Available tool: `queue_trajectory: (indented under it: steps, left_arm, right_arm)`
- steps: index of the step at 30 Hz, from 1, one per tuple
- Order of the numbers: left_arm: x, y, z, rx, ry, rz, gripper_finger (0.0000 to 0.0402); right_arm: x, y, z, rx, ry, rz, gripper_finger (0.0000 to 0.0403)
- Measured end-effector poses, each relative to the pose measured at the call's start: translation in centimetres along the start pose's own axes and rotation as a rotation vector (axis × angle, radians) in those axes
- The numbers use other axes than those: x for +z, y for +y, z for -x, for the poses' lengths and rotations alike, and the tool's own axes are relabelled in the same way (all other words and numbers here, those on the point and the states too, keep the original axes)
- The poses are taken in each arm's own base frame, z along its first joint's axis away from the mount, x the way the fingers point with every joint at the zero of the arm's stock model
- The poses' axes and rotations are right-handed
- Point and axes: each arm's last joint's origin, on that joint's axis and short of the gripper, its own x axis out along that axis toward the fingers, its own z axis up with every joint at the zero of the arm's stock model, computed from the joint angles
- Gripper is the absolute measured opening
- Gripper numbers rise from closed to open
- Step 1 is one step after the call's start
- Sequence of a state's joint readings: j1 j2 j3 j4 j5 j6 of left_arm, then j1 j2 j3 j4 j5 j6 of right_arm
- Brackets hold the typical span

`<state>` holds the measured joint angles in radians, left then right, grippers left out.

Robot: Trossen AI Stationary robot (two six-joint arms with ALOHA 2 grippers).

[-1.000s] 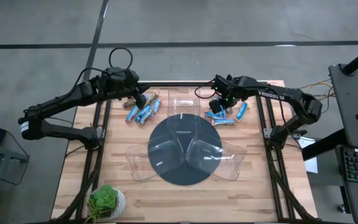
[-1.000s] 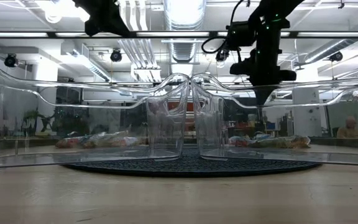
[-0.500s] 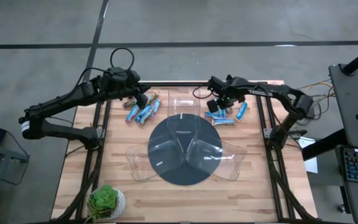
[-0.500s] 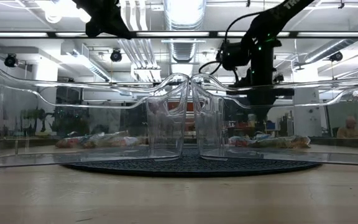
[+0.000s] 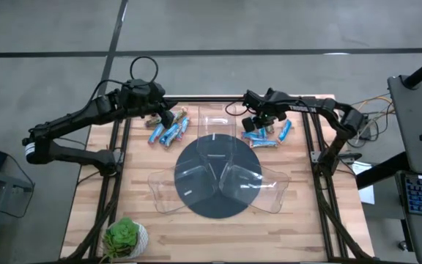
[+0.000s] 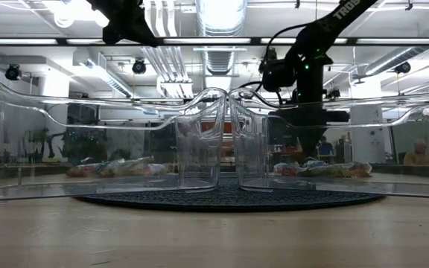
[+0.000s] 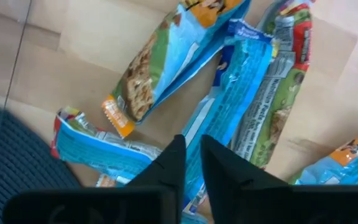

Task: Pick and place Granola Bars by type
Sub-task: Put the right blue granola bar into the top transparent bin

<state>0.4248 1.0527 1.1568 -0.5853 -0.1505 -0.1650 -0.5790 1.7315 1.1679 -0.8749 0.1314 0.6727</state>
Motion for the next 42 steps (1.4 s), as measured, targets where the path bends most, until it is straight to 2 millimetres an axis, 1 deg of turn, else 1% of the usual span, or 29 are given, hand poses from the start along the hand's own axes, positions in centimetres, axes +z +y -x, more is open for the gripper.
queue_trajectory:
  steps: [10,14,18,21,25,37,42]
  left_arm:
    - [0.0,0.0,0.0,0.001,0.0,0.001,0.0]
    - [0.0,0.0,0.0,0.001,0.0,0.0,0.0]
    - [0.0,0.0,0.0,0.001,0.0,0.0,0.0]
    - [0.0,0.0,0.0,0.001,0.0,0.0,0.0]
    - [0.0,0.0,0.0,0.001,0.0,0.0,0.0]
    - [0.0,0.0,0.0,0.0,0.0,0.0,0.0]
    - [0.0,0.0,0.0,0.0,0.0,0.0,0.0]
  right_arm:
    - [0.4,-0.5,-0.1,-0.004,0.001,-0.05,0.0182]
    - [0.2,-0.6,-0.3,-0.003,0.0,-0.05,0.0218]
    - [0.0,-0.7,-0.7,-0.004,0.002,-0.052,0.024]
    - [-0.2,-0.8,-1.2,-0.005,0.005,-0.065,0.0249]
    - [-0.6,-0.9,-1.8,0.005,0.009,-0.097,0.025]
    - [-1.0,-1.0,-3.1,0.047,-0.003,-0.134,0.0225]
    - [-1.4,-1.1,-4.0,0.053,0.018,-0.152,0.0224]
